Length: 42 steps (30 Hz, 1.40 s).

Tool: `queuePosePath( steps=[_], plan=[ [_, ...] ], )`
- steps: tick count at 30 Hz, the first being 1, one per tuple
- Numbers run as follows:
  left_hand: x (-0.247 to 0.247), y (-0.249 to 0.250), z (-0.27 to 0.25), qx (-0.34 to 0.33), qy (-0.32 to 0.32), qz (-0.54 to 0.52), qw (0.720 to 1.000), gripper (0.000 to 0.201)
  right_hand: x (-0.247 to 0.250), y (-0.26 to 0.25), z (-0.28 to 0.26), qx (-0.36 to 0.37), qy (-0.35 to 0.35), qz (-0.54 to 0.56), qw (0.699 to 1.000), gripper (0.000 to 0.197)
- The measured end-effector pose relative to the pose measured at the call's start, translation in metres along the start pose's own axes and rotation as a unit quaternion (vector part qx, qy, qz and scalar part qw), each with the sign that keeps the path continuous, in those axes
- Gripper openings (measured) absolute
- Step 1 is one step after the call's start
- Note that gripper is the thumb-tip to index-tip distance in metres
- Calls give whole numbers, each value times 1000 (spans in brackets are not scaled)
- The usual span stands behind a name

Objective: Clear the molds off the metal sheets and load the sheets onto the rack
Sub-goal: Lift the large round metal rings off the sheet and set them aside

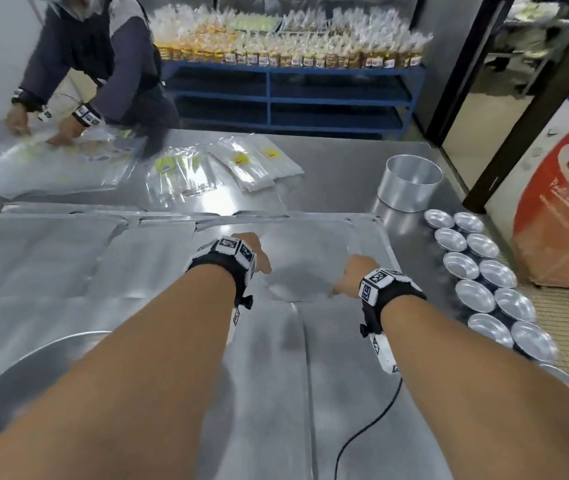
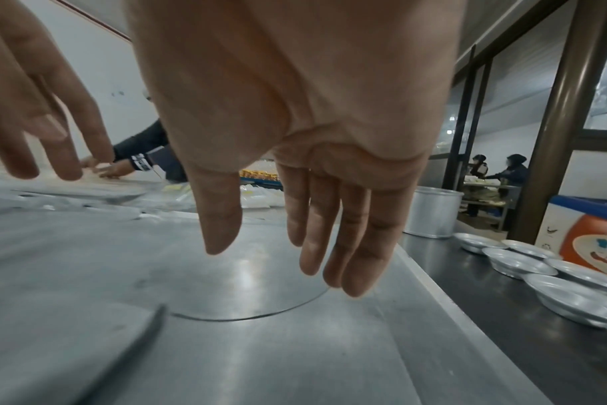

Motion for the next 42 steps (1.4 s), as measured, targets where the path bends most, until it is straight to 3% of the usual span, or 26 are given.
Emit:
queuePosePath(
  steps=[3, 5, 10, 15, 17, 22, 25, 28, 32, 39, 42],
  plan=[
    [-12, 9, 45, 23, -8, 6, 1000, 57, 7, 10, 40, -5, 6, 27, 1000, 35],
    [-23, 17, 72, 35, -27, 3, 999, 50, 7, 17, 67, -12, 18, 47, 999, 47],
    [-38, 26, 113, 84, -43, -8, 996, 36, 5, 23, 112, -42, 43, 91, 994, 46],
    [-47, 18, 143, 152, -21, -13, 988, 82, -3, 22, 130, -74, 74, 137, 985, 54],
    [-45, 14, 147, 167, -24, -22, 985, 92, -5, 27, 135, -103, 76, 183, 975, 49],
    [-38, 4, 139, 167, -32, -113, 979, 82, -7, 36, 146, -143, 42, 263, 953, 71],
    [-35, 5, 136, 161, -39, -130, 977, 77, -6, 41, 148, -145, 45, 323, 934, 71],
    [-31, 8, 129, 157, -23, -124, 979, 89, -3, 43, 142, -146, 55, 368, 917, 75],
    [-27, 8, 115, 156, 27, -107, 982, 94, 2, 36, 133, -129, 68, 409, 901, 63],
    [-35, -2, 85, 132, -1, -199, 971, 50, 18, 19, 104, -74, 106, 500, 856, 23],
    [-30, -10, 66, 126, 8, -231, 965, 59, 20, 19, 85, -66, 110, 525, 841, 22]
  ],
)
Point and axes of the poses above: each hand's wrist, its own z-axis towards the middle knuckle, its own x-axis out of the back of the hand, y = z × x, the point moved 6 cm from there along z, towards the middle knuckle, and after that the axes turned 1 degree about x, right-handed, at the moved point
